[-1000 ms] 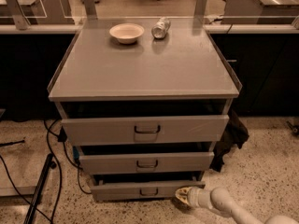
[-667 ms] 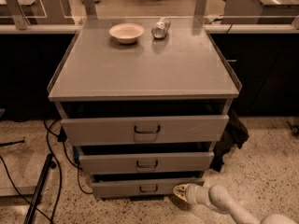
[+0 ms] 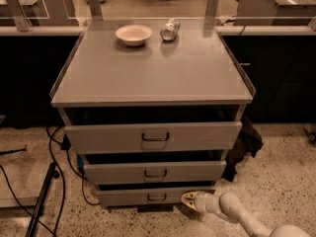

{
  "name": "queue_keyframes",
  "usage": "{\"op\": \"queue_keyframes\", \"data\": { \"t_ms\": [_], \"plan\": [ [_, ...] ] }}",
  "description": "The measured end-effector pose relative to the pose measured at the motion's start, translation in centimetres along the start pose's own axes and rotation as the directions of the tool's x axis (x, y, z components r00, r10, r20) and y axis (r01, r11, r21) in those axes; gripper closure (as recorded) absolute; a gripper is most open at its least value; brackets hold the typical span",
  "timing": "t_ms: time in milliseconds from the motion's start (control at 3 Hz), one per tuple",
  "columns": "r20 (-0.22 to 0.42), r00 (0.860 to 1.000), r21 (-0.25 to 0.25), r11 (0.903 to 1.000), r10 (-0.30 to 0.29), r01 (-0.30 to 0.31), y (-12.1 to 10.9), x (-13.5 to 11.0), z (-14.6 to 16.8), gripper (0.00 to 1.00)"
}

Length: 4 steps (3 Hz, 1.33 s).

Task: Close bottom drawer

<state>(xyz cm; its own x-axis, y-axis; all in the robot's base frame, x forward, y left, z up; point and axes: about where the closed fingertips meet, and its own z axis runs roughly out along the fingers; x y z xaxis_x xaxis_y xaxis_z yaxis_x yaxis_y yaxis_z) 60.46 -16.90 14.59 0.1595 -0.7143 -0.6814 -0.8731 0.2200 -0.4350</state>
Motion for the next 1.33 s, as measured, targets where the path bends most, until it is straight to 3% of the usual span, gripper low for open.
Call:
{"op": "queue_keyframes", "data": {
  "t_ms": [333, 667, 1000, 1333],
  "plan": [
    [-0.003, 1.0, -0.04, 0.999, 0.019, -0.019, 0.4, -0.4, -0.5, 1.0],
    [-0.004, 0.996, -0.132, 0.987, 0.091, -0.091, 2.4, -0.8, -2.2, 1.0],
    [-0.007, 0.981, -0.25, 0.9491, 0.196, -0.192, 5.7, -0.9, -4.4, 1.0],
    [-0.002, 0.977, -0.278, 0.9386, 0.212, -0.204, 6.6, -1.1, -4.6, 0.81]
  ]
}}
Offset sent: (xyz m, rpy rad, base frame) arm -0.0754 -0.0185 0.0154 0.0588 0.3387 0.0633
